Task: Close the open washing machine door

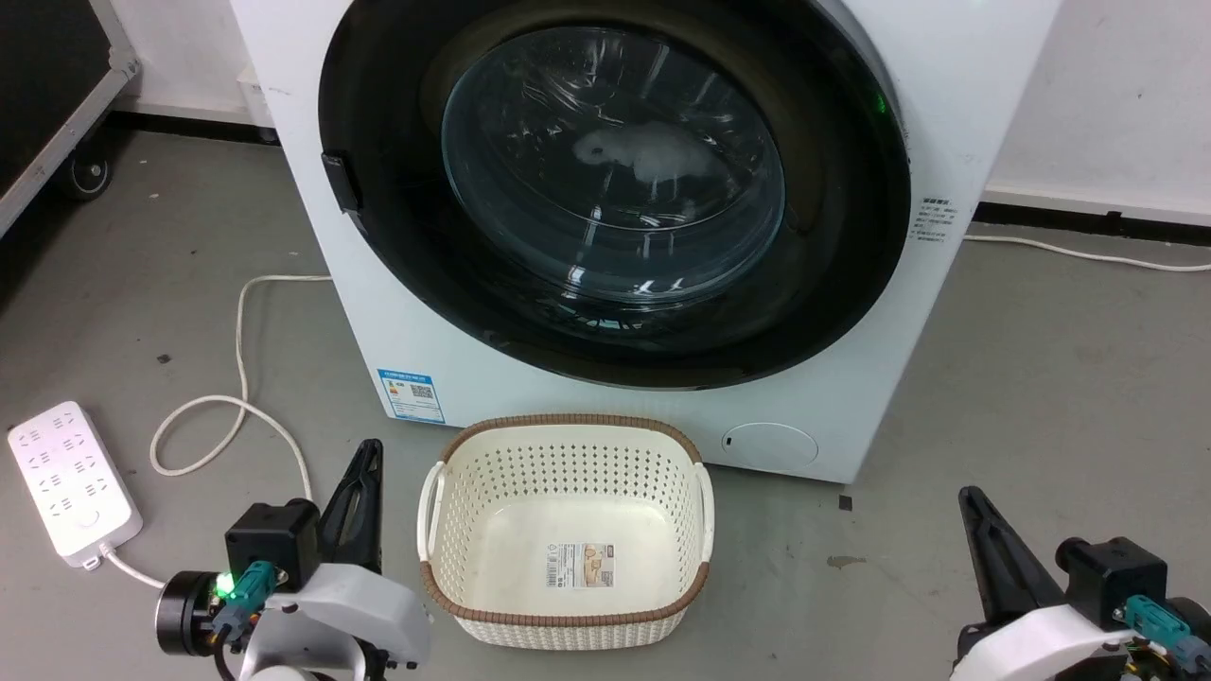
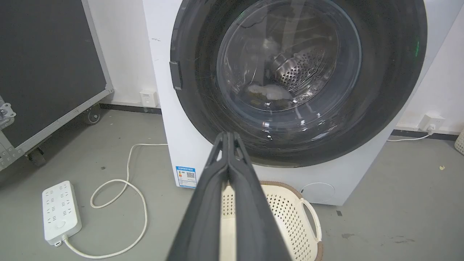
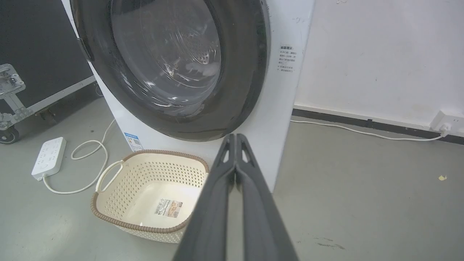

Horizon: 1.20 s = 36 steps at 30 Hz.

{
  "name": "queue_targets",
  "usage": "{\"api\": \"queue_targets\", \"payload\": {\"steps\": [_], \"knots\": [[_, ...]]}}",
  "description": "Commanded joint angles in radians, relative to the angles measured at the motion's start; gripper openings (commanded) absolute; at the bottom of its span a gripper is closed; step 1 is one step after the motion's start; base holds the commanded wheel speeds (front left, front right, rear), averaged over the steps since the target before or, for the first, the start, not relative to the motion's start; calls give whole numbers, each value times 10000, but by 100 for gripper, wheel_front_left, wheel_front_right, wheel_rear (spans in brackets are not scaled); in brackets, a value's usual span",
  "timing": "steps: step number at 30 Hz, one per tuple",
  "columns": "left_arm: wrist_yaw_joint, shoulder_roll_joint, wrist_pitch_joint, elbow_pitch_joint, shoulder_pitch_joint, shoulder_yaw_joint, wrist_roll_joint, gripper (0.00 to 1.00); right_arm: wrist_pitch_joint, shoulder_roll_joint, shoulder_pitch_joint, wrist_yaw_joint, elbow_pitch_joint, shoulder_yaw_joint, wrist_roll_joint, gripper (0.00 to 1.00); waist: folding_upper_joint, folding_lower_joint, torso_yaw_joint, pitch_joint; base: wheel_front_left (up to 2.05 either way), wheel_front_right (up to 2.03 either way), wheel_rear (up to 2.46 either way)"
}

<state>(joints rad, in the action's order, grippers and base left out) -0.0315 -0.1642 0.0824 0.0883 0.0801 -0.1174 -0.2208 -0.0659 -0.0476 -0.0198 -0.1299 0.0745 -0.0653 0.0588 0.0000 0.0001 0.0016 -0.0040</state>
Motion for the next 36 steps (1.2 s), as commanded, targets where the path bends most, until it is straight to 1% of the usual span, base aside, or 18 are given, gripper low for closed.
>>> {"api": "queue_targets", "payload": {"steps": [1,36], "knots": [[47,82,-39,-79,-163,62,132,0,47,-14,97,-4,-87,33,-98,0,0,-1,0,1,0,0,0],[210,727,-517,-569,-552,740,1397,0,420,-21,158,-6,-488,411,-396,0,0,-1,-10,25,0,0,0]]}}
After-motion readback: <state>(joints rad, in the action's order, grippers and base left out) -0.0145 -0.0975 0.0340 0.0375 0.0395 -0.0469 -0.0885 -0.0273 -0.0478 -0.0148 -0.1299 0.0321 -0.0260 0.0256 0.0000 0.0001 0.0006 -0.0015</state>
